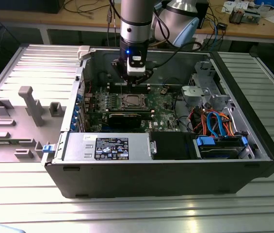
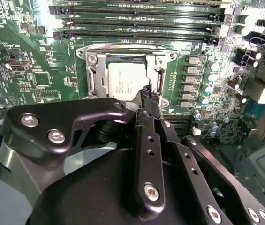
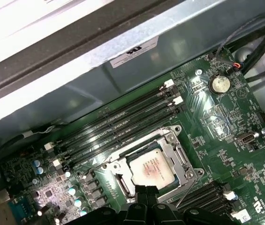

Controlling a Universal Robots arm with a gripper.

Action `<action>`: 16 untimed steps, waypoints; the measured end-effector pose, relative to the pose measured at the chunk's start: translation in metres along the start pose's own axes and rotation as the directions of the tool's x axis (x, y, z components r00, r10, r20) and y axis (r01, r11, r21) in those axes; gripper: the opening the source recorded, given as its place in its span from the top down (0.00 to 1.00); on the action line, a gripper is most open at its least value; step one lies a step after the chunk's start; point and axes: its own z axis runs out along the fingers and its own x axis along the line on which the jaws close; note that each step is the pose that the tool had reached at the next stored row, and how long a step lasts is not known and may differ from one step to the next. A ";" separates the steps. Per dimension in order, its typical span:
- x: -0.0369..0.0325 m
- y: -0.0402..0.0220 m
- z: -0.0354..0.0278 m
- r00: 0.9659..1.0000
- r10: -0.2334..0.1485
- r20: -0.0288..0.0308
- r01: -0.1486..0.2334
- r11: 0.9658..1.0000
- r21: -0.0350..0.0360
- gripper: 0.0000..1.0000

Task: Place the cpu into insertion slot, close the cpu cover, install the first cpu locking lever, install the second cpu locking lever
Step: 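Install the first cpu locking lever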

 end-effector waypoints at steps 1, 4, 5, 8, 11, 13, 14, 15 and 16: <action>0.0001 -0.0001 0.0000 1.000 -0.006 0.000 0.006 1.000 0.000 0.89; 0.0016 -0.0007 0.0001 1.000 -0.024 0.000 0.024 1.000 0.000 0.89; 0.0022 -0.0011 0.0001 1.000 -0.025 0.000 0.025 1.000 0.000 0.89; 0.0042 -0.0021 0.0001 1.000 -0.026 0.000 0.026 1.000 0.000 0.89; 0.0044 -0.0022 0.0001 1.000 -0.026 0.000 0.026 1.000 0.000 0.89; 0.0044 -0.0023 -0.0006 1.000 -0.026 0.000 0.026 1.000 0.001 0.89; 0.0044 -0.0022 -0.0013 1.000 -0.026 0.000 0.026 1.000 0.000 0.89; 0.0044 -0.0022 -0.0025 1.000 -0.026 0.000 0.026 1.000 0.000 0.89; 0.0045 -0.0022 -0.0042 1.000 -0.026 0.000 0.026 1.000 0.000 0.89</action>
